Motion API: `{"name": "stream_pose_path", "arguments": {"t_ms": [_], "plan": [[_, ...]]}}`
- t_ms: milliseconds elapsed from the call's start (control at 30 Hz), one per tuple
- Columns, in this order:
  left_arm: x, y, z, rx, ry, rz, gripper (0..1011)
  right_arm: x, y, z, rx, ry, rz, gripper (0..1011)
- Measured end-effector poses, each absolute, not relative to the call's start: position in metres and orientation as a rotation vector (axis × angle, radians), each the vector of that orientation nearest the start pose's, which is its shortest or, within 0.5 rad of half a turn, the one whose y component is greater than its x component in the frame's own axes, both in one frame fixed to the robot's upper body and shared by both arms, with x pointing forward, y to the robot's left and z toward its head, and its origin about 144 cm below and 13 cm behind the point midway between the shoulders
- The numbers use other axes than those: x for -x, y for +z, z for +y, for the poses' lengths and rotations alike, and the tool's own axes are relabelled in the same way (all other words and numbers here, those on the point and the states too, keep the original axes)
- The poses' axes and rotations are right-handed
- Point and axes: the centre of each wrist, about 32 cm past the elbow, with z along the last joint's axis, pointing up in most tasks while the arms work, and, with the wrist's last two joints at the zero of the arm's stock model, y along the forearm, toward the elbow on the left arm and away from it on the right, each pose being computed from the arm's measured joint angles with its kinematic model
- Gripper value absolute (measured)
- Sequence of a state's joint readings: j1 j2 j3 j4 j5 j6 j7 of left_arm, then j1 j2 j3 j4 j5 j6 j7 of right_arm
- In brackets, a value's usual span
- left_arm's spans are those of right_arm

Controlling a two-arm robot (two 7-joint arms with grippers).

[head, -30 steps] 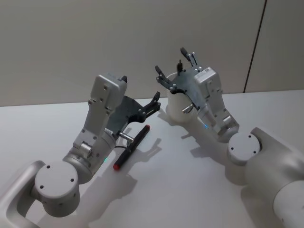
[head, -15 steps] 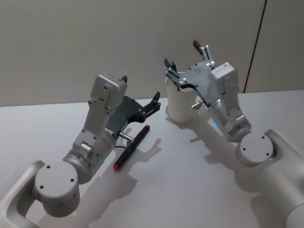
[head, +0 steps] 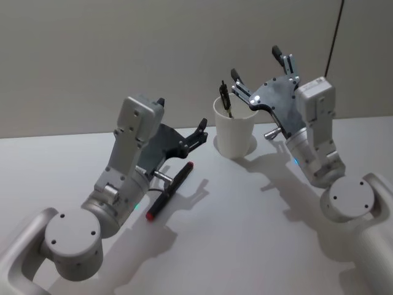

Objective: Place the pen into the pen holder.

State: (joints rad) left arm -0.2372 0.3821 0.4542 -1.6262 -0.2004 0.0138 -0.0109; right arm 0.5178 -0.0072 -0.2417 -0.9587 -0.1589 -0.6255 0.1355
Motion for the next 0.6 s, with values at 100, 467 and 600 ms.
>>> {"name": "stream_pose_path", "arguments": {"t_ms": [100, 467, 600], "plan": [[-0.492, 1.204, 0.198, -0.061, 1.124, -0.268, 1001, -0.59, 1.157, -0.16, -0.212, -1.102, -0.566, 1001], [-0.492, 1.204, 0.198, -0.061, 1.124, -0.268, 1001, -0.574, 1.156, -0.177, -0.191, -1.154, -0.507, 1001], [-0.492, 1.204, 0.198, -0.061, 1.124, -0.268, 1001, -0.567, 1.156, -0.184, -0.181, -1.175, -0.479, 1001]]}}
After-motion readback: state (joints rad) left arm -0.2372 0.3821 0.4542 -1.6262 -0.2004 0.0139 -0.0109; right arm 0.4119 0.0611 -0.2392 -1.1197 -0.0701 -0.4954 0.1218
